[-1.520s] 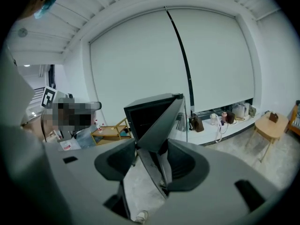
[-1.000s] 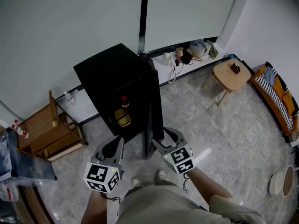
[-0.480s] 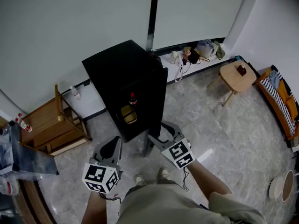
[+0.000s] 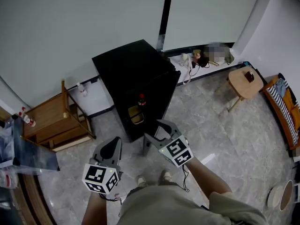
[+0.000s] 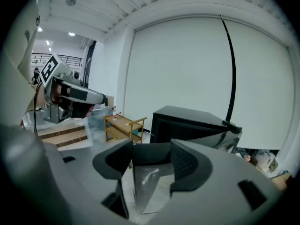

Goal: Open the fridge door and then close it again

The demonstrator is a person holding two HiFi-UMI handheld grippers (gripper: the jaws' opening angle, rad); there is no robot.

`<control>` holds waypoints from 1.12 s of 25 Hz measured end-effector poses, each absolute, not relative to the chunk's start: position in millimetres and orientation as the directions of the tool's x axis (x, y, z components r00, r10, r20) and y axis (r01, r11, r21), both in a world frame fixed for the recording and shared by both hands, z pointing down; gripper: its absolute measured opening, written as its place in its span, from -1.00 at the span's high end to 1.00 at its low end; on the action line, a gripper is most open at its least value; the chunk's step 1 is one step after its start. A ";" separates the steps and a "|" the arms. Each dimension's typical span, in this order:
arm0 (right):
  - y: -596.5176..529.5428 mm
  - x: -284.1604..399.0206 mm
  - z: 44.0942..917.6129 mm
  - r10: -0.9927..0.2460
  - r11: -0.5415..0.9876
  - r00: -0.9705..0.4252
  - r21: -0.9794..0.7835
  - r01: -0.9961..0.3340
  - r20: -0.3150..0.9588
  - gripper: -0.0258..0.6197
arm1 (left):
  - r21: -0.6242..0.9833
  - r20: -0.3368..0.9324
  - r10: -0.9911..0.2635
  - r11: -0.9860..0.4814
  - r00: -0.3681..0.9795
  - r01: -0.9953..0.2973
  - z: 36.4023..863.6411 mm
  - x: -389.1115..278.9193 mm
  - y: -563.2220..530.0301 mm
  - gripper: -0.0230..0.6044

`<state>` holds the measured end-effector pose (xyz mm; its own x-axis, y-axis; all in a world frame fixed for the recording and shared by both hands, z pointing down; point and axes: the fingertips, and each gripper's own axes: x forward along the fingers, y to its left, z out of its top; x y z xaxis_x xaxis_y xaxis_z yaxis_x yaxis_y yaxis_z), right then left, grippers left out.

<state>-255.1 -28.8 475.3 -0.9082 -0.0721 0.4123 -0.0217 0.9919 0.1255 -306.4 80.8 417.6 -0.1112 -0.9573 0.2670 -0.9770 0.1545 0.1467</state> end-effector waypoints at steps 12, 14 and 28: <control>-24.2 -322.4 477.7 -0.043 0.993 -0.906 0.117 0.007 0.420 0.18 | 0.150 0.294 -0.940 0.224 -0.173 -0.963 430.0 -346.2 94.6 0.90; -25.3 -332.6 478.4 -0.035 0.993 -0.903 0.114 0.015 0.428 0.18 | 0.151 0.295 -0.938 0.237 -0.185 -0.960 430.8 -354.7 96.0 0.90; -35.5 -382.5 479.8 -0.038 0.996 -0.900 0.090 0.001 0.434 0.21 | 0.147 0.269 -0.935 0.278 -0.232 -0.949 429.3 -396.4 88.1 0.90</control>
<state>-382.5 -35.5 479.8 -0.9000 -0.0383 0.4342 0.0011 0.9959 0.0901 -396.4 88.1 429.3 -0.2321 -0.9348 0.2689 -0.9492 0.2780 0.1474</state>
